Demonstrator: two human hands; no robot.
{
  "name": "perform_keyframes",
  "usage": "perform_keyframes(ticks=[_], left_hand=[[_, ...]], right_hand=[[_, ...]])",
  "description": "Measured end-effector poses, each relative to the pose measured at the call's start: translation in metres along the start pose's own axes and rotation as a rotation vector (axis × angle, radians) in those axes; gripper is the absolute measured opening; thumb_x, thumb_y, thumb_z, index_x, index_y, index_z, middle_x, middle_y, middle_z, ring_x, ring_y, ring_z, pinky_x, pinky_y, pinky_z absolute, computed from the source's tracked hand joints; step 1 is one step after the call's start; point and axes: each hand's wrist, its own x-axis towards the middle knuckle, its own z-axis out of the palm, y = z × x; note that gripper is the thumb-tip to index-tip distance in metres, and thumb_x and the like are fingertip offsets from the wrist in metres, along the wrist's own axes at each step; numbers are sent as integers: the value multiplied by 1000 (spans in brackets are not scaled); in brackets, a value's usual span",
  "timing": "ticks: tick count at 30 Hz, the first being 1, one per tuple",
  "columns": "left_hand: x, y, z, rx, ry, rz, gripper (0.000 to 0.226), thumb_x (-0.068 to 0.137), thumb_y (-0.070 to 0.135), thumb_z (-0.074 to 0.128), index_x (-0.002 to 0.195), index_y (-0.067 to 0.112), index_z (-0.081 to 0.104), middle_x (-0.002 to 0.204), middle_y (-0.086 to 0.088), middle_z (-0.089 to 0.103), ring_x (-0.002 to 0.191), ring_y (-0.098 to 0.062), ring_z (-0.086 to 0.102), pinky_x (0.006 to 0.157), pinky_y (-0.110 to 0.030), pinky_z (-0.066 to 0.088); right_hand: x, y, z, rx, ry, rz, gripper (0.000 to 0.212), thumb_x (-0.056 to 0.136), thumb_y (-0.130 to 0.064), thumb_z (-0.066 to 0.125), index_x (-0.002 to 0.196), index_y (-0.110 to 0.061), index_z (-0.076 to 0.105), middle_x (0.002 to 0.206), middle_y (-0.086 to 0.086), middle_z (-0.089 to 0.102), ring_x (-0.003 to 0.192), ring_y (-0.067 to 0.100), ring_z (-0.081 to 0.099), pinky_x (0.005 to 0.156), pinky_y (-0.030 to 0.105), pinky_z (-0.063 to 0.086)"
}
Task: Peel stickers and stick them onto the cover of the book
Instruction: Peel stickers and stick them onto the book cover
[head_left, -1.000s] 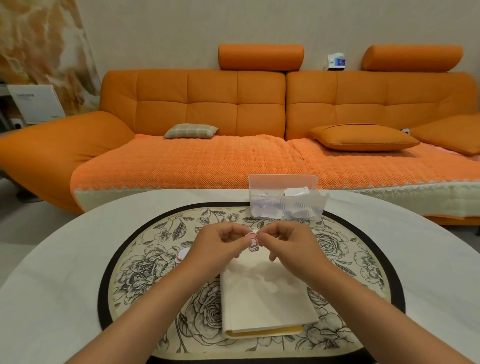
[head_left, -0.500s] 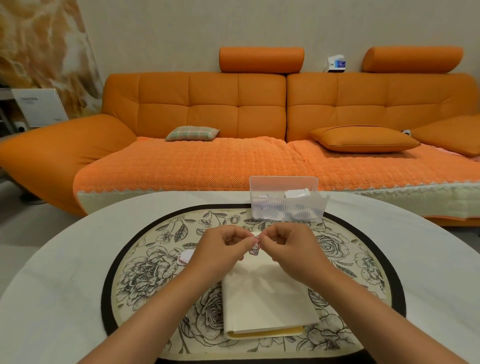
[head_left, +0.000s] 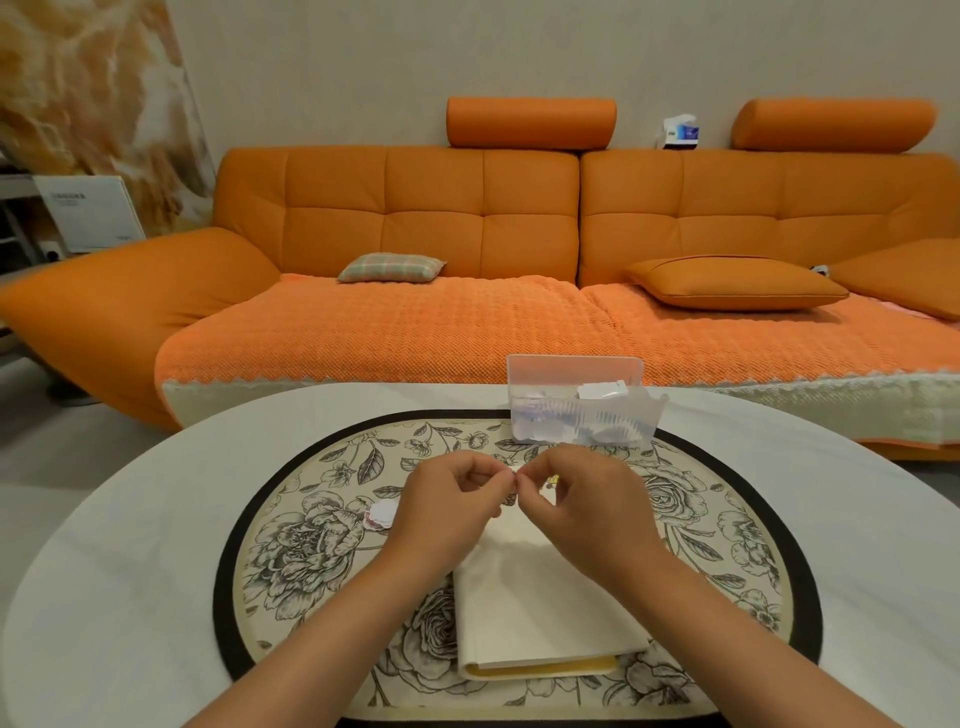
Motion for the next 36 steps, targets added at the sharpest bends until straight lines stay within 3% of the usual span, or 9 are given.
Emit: perform_keyframes(ticks=[2, 4, 6, 10, 16, 21, 26, 32, 36], left_hand=[[2, 1, -3, -32, -6, 5, 9, 87, 17, 72, 80, 21, 76, 71, 4, 74, 68, -13, 71, 59, -18, 50], [3, 3, -5, -62, -23, 18, 8, 88, 15, 73, 81, 19, 75, 72, 0, 75, 68, -15, 71, 56, -15, 47], [3, 4, -7, -75, -34, 38, 8, 89, 15, 73, 82, 19, 75, 74, -3, 75, 66, -16, 69, 56, -15, 47], [3, 6, -8, -97, -65, 53, 6, 90, 14, 73, 85, 17, 75, 78, -7, 76, 66, -13, 67, 55, -16, 48], [3, 5, -9, -99, -90, 56, 4, 90, 16, 73, 89, 15, 76, 80, -9, 75, 66, -10, 66, 57, -21, 52], [2, 6, -8, -99, -101, 55, 4, 91, 14, 72, 90, 12, 76, 81, -13, 75, 66, -13, 66, 57, -22, 53], [3, 9, -14, -135, -110, 25, 6, 89, 11, 73, 84, 14, 75, 71, -5, 73, 60, -10, 62, 55, -17, 48], [3, 11, -14, -128, -135, 16, 5, 89, 11, 73, 85, 13, 75, 77, -10, 74, 60, -10, 62, 55, -19, 48], [2, 12, -14, -129, -116, 8, 8, 89, 11, 73, 82, 14, 75, 77, -12, 74, 60, -10, 61, 55, -18, 48]], right_hand=[[5, -2, -5, 338, -169, 222, 10, 85, -33, 71, 78, -29, 76, 69, -17, 68, 56, 1, 52, 54, 16, 42], [11, -4, -11, 671, -273, 424, 12, 87, -22, 73, 77, -20, 79, 72, -3, 73, 58, 8, 55, 54, 18, 45], [14, -4, -15, 784, -326, 510, 11, 87, -18, 74, 78, -14, 79, 78, 11, 73, 59, 13, 56, 52, 19, 42], [14, -2, -18, 807, -371, 540, 8, 85, -20, 77, 81, -13, 79, 80, 11, 74, 62, 15, 56, 52, 26, 39], [14, -1, -18, 746, -345, 463, 11, 89, -17, 74, 81, -10, 77, 64, -2, 70, 54, 8, 55, 51, 13, 41], [13, 0, -16, 693, -348, 432, 13, 91, -18, 71, 82, -11, 77, 69, -1, 71, 56, 9, 57, 52, 17, 40], [17, 1, -22, 849, -471, 504, 18, 96, -19, 65, 93, -6, 77, 86, 6, 75, 63, 15, 59, 50, 25, 41], [17, 3, -21, 754, -467, 450, 20, 94, -31, 68, 84, -18, 78, 86, 22, 72, 67, 29, 53, 58, 37, 38], [17, 1, -20, 758, -426, 423, 18, 94, -27, 69, 82, -17, 78, 79, 16, 72, 62, 25, 53, 55, 33, 38]])
